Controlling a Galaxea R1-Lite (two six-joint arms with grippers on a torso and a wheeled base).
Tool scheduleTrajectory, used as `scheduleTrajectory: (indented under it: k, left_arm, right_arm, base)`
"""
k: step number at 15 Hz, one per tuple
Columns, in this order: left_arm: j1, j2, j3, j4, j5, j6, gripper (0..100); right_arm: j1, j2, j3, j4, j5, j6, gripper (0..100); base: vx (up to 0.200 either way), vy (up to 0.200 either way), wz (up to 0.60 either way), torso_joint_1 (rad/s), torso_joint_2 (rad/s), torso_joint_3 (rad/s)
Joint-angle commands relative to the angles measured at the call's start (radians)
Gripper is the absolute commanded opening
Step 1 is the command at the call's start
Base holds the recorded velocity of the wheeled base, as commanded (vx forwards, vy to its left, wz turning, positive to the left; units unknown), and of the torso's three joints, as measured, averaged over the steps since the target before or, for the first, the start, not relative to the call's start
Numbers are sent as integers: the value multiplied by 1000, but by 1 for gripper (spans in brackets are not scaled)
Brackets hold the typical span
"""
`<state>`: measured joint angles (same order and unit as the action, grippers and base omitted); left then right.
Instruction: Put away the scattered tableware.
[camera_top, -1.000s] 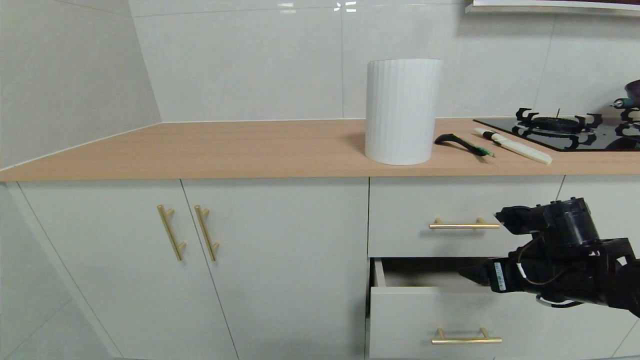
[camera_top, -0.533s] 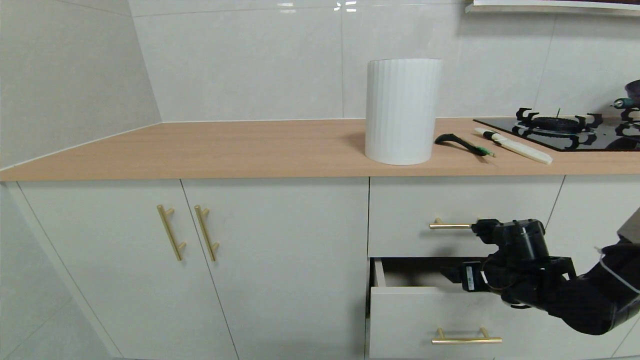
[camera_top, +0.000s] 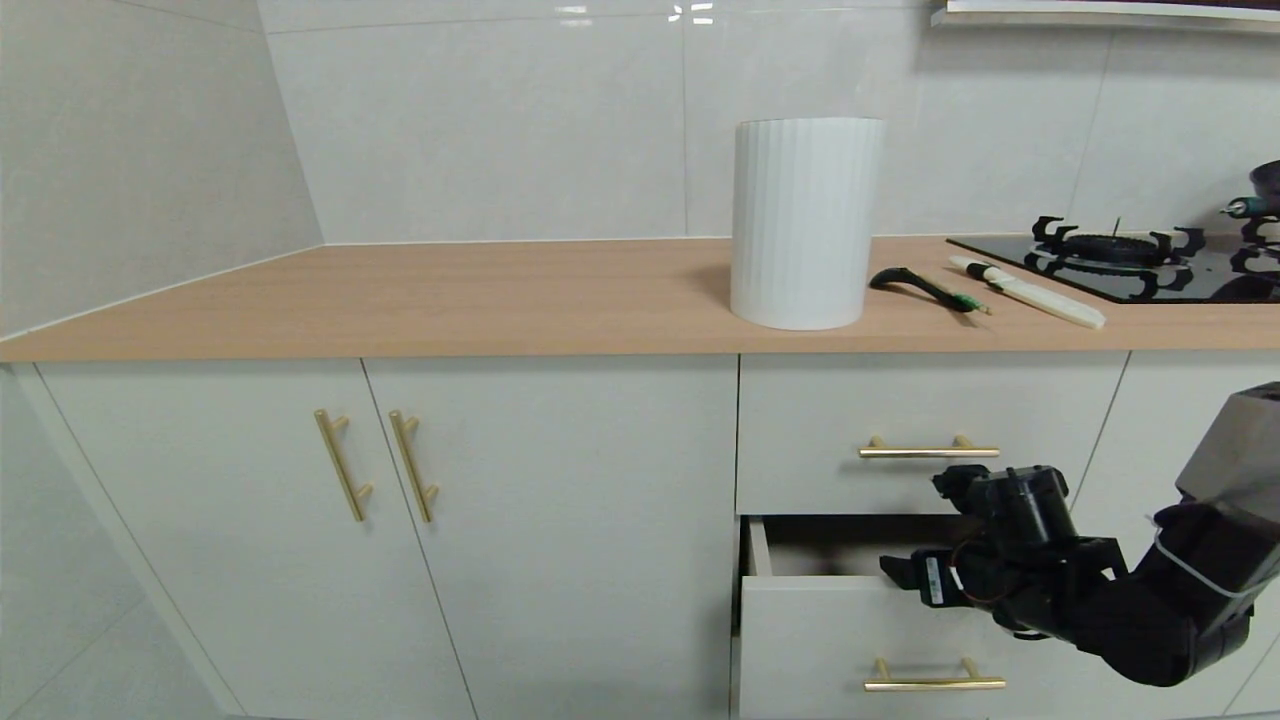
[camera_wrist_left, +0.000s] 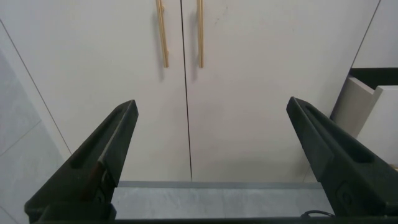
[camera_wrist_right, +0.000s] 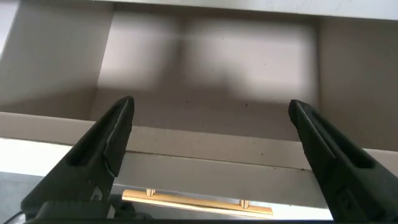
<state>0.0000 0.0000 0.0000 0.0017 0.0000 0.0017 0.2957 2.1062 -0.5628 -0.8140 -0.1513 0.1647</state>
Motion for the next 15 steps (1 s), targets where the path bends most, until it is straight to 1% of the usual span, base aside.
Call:
scheduleTrajectory:
  k: [1,2,5,8,15]
  left_arm:
    - [0,0,0,0,0,0,100]
    - [0,0,0,0,0,0,100]
    - [0,0,0,0,0,0,100]
    - [0,0,0,0,0,0,100]
    - [0,0,0,0,0,0,100]
  right_arm:
    - [0,-28,14,21,2,-5,100]
    - [2,-52,14,42,6,-7,100]
    - [6,-124,9,173,18,-10,100]
    - [8,-158,12,239,21,-54,100]
    - [52,-267,7,487,21,-137,100]
  base:
    - [0,0,0,0,0,0]
    - [0,0,0,0,0,0]
    - [0,0,0,0,0,0]
    - [0,0,0,0,0,0]
    - [0,0,0,0,0,0]
